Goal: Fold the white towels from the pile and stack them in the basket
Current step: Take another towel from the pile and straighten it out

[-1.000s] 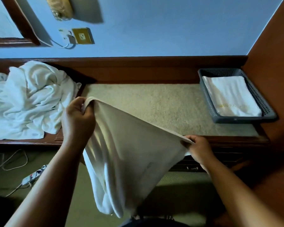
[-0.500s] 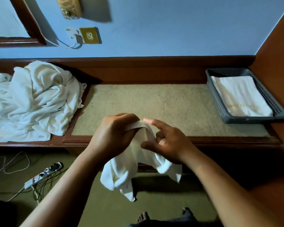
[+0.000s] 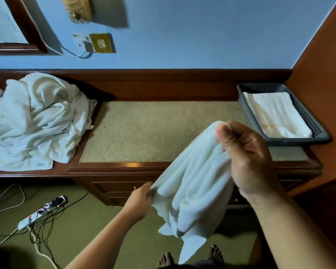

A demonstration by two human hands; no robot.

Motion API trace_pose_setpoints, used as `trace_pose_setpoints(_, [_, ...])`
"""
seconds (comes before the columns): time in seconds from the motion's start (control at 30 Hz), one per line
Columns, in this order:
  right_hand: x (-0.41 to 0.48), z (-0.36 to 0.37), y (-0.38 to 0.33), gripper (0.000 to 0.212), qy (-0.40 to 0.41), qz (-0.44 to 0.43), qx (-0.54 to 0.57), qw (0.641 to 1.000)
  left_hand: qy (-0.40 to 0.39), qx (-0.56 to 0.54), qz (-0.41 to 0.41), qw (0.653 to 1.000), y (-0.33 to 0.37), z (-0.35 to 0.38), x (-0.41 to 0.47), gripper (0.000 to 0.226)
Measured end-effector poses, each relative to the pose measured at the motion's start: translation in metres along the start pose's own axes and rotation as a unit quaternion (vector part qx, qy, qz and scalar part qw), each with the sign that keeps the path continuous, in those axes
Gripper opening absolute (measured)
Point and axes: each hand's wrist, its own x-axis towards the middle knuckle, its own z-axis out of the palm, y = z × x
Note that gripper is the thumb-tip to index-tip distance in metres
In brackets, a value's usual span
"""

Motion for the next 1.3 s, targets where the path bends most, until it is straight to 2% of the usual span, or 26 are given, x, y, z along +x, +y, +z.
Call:
trace_pose_setpoints(0.07, [-0.001,-0.022,0.013,0.047,0.013,0.023,-0.119,0.992,0.085,-0.055,-0.056,0.993,-0.01,-0.009,0.004,0.02])
trace_pose_setpoints(0.1, [-0.001,-0.033,0.023,0.048,0.011,0.048,-0.222,0.974,0.118,-0.081,-0.046,0.989,-0.004,-0.017,0.006,0.02])
trace_pose_setpoints(0.17, [-0.006,-0.046,0.04,0.034,0.033,0.096,-0.386,0.917,0.158,-0.096,0.033,0.982,0.027,-0.037,0.004,0.019])
trace_pose_setpoints(0.2, [-0.01,-0.045,0.045,0.031,0.044,0.116,-0.416,0.901,0.158,-0.083,0.093,0.979,0.05,-0.048,-0.001,0.021])
trace_pose_setpoints(0.23, [-0.015,-0.04,0.047,0.043,0.035,0.126,-0.424,0.896,0.145,-0.062,0.156,0.975,0.075,-0.059,-0.006,0.023])
trace_pose_setpoints(0.3, [-0.023,-0.025,0.054,0.077,-0.063,0.142,-0.391,0.907,0.095,-0.019,0.28,0.955,0.121,-0.077,-0.02,0.022])
trace_pose_setpoints(0.33, [-0.026,-0.016,0.058,0.082,-0.122,0.157,-0.349,0.916,0.068,-0.002,0.33,0.942,0.138,-0.084,-0.025,0.02])
trace_pose_setpoints(0.37, [-0.028,-0.009,0.059,0.073,-0.172,0.171,-0.302,0.922,0.046,0.006,0.362,0.931,0.15,-0.088,-0.029,0.019])
trace_pose_setpoints(0.4, [-0.028,-0.003,0.059,0.054,-0.196,0.171,-0.27,0.927,0.034,-0.003,0.377,0.926,0.155,-0.091,-0.031,0.018])
trace_pose_setpoints(0.43, [-0.026,0.001,0.058,0.031,-0.192,0.164,-0.245,0.936,0.035,-0.018,0.379,0.924,0.155,-0.092,-0.03,0.019])
trace_pose_setpoints(0.47, [-0.024,0.001,0.057,0.018,-0.17,0.148,-0.223,0.949,0.046,-0.033,0.374,0.926,0.149,-0.093,-0.027,0.021])
trace_pose_setpoints(0.53, [-0.02,0.002,0.049,0.035,-0.118,0.077,-0.225,0.964,0.056,-0.048,0.331,0.941,0.13,-0.087,-0.022,0.027])
trace_pose_setpoints(0.63, [-0.018,0.008,0.035,0.04,-0.083,-0.006,-0.233,0.969,0.032,-0.052,0.236,0.97,0.09,-0.064,-0.017,0.017])
trace_pose_setpoints(0.8, [-0.003,-0.004,0.026,0.033,0.041,0.023,-0.168,0.985,0.118,-0.045,0.177,0.976,0.033,-0.052,-0.025,0.023])
trace_pose_setpoints(0.83, [0.001,-0.011,0.025,0.034,0.046,0.034,-0.185,0.981,0.127,-0.05,0.169,0.976,0.028,-0.056,-0.027,0.026])
trace_pose_setpoints(0.93, [0.003,-0.024,0.032,0.031,0.003,0.042,-0.301,0.953,0.124,-0.042,0.174,0.976,0.03,-0.072,-0.033,0.012])
trace_pose_setpoints(1.0, [-0.002,-0.018,0.042,0.02,-0.035,0.043,-0.339,0.939,0.109,-0.051,0.206,0.971,0.048,-0.083,-0.04,0.03])
trace_pose_setpoints(1.1, [-0.016,0.002,0.055,0.082,-0.189,0.095,-0.277,0.937,0.073,-0.045,0.303,0.949,0.09,-0.101,-0.05,0.02])
trace_pose_setpoints(1.13, [-0.021,0.01,0.058,0.089,-0.225,0.105,-0.261,0.933,0.068,-0.027,0.325,0.943,0.1,-0.105,-0.051,0.02])
trace_pose_setpoints(1.17, [-0.024,0.017,0.06,0.083,-0.246,0.098,-0.249,0.932,0.066,-0.009,0.337,0.939,0.108,-0.108,-0.052,0.02])
trace_pose_setpoints(1.2, [-0.026,0.02,0.062,0.065,-0.246,0.077,-0.239,0.936,0.072,0.002,0.34,0.938,0.111,-0.111,-0.05,0.018])
trace_pose_setpoints(1.27, [-0.027,0.022,0.064,0.017,-0.203,0.031,-0.229,0.951,0.103,0.016,0.344,0.933,0.104,-0.112,-0.043,0.015])
trace_pose_setpoints(1.3, [-0.026,0.021,0.064,0.009,-0.179,0.007,-0.227,0.957,0.115,0.024,0.34,0.933,0.097,-0.111,-0.038,0.017])
